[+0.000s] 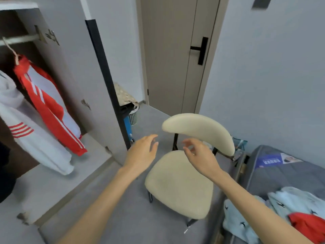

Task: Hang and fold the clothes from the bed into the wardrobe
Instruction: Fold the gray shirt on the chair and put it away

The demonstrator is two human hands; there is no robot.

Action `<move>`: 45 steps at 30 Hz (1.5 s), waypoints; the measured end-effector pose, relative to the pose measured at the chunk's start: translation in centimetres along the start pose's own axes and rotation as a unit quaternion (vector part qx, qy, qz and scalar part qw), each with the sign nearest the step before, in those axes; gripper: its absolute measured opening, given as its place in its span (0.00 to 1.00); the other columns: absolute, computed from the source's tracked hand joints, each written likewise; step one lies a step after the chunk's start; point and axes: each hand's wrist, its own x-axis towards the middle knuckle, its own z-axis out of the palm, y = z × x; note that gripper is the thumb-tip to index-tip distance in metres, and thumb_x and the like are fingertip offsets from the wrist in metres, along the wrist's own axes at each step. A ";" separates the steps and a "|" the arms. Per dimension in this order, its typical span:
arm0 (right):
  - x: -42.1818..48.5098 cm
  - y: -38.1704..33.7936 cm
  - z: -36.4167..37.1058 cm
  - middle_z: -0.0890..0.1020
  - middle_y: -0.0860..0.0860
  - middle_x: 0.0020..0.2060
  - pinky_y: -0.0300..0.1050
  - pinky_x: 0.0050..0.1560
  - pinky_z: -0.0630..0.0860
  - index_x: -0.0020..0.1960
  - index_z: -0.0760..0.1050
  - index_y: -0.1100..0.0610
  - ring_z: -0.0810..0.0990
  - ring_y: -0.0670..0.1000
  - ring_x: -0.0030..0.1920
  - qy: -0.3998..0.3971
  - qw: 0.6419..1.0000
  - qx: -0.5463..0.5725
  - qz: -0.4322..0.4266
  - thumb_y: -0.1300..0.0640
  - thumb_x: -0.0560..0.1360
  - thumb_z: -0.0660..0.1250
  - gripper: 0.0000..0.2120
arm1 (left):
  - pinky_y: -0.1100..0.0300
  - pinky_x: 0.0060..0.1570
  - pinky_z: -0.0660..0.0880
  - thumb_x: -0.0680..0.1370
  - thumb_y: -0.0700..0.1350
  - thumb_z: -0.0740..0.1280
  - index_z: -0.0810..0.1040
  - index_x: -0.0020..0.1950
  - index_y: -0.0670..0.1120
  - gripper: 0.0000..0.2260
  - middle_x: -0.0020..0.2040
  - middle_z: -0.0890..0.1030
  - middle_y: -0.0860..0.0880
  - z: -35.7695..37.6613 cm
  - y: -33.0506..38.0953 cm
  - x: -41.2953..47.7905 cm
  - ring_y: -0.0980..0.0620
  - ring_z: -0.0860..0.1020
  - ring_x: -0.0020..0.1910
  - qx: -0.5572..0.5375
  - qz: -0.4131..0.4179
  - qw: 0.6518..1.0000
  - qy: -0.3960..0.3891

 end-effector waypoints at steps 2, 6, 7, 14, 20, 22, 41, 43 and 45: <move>-1.7 2.9 -1.2 0.78 0.43 0.54 0.44 0.45 0.72 0.62 0.74 0.51 0.79 0.47 0.48 0.013 0.999 -0.001 0.031 0.53 0.80 0.61 0.11 | 0.52 0.60 0.72 0.83 0.49 0.57 0.70 0.71 0.50 0.17 0.65 0.76 0.50 2.5 2.1 0.3 0.51 0.74 0.63 -0.006 0.022 0.999 -0.032; -5.4 7.4 -2.9 0.78 0.43 0.52 0.45 0.45 0.74 0.61 0.74 0.50 0.78 0.46 0.44 0.045 0.993 0.005 0.107 0.54 0.80 0.61 0.10 | 0.55 0.58 0.71 0.82 0.48 0.57 0.70 0.71 0.50 0.16 0.65 0.76 0.51 7.2 5.9 0.9 0.50 0.73 0.63 -0.004 0.068 0.993 -0.096; -6.4 8.3 -3.1 0.78 0.44 0.52 0.45 0.45 0.74 0.61 0.74 0.51 0.78 0.46 0.44 0.054 0.991 0.006 0.124 0.54 0.80 0.61 0.10 | 0.54 0.58 0.71 0.82 0.48 0.57 0.71 0.70 0.50 0.16 0.64 0.77 0.52 8.4 6.7 0.9 0.49 0.74 0.62 -0.010 0.080 0.990 -0.112; -14.0 13.6 -3.9 0.79 0.51 0.54 0.46 0.52 0.73 0.61 0.75 0.56 0.77 0.50 0.44 0.114 0.960 0.026 0.255 0.60 0.79 0.62 0.12 | 0.56 0.53 0.73 0.82 0.47 0.57 0.72 0.68 0.52 0.15 0.59 0.78 0.56 15.7 11.7 -0.7 0.52 0.76 0.58 -0.018 0.163 0.961 -0.221; -19.7 18.0 -4.0 0.77 0.49 0.59 0.49 0.53 0.74 0.63 0.75 0.55 0.79 0.50 0.46 0.169 0.916 0.048 0.361 0.58 0.79 0.62 0.13 | 0.56 0.53 0.73 0.82 0.47 0.57 0.71 0.69 0.51 0.15 0.58 0.78 0.55 20.7 16.0 -2.4 0.53 0.76 0.56 -0.031 0.229 0.923 -0.307; -21.1 19.9 -4.0 0.75 0.48 0.59 0.50 0.52 0.75 0.62 0.74 0.54 0.78 0.49 0.45 0.191 0.899 0.055 0.391 0.57 0.79 0.62 0.12 | 0.55 0.55 0.73 0.82 0.47 0.56 0.71 0.69 0.51 0.16 0.59 0.78 0.55 22.5 17.3 -2.6 0.53 0.76 0.57 -0.029 0.249 0.909 -0.334; -26.0 43.3 -3.8 0.70 0.61 0.56 0.51 0.42 0.68 0.55 0.66 0.64 0.75 0.63 0.50 0.213 0.741 0.054 0.635 0.55 0.80 0.63 0.13 | 0.53 0.60 0.72 0.82 0.45 0.57 0.69 0.71 0.45 0.17 0.63 0.77 0.47 43.0 26.8 -1.1 0.50 0.76 0.60 0.010 0.250 0.820 -0.515; -25.9 44.3 -3.8 0.73 0.61 0.54 0.48 0.43 0.66 0.53 0.68 0.64 0.75 0.62 0.49 0.209 0.738 0.063 0.638 0.57 0.80 0.61 0.10 | 0.54 0.60 0.72 0.82 0.45 0.57 0.69 0.71 0.46 0.17 0.63 0.77 0.48 43.8 26.8 -0.9 0.50 0.75 0.60 0.015 0.239 0.819 -0.522; -26.0 44.4 -4.1 0.76 0.59 0.44 0.47 0.41 0.65 0.47 0.67 0.62 0.74 0.59 0.44 0.227 0.737 0.092 0.629 0.58 0.80 0.61 0.08 | 0.58 0.59 0.71 0.82 0.45 0.57 0.70 0.70 0.46 0.17 0.63 0.77 0.48 44.2 26.7 -0.6 0.51 0.75 0.60 0.016 0.228 0.818 -0.528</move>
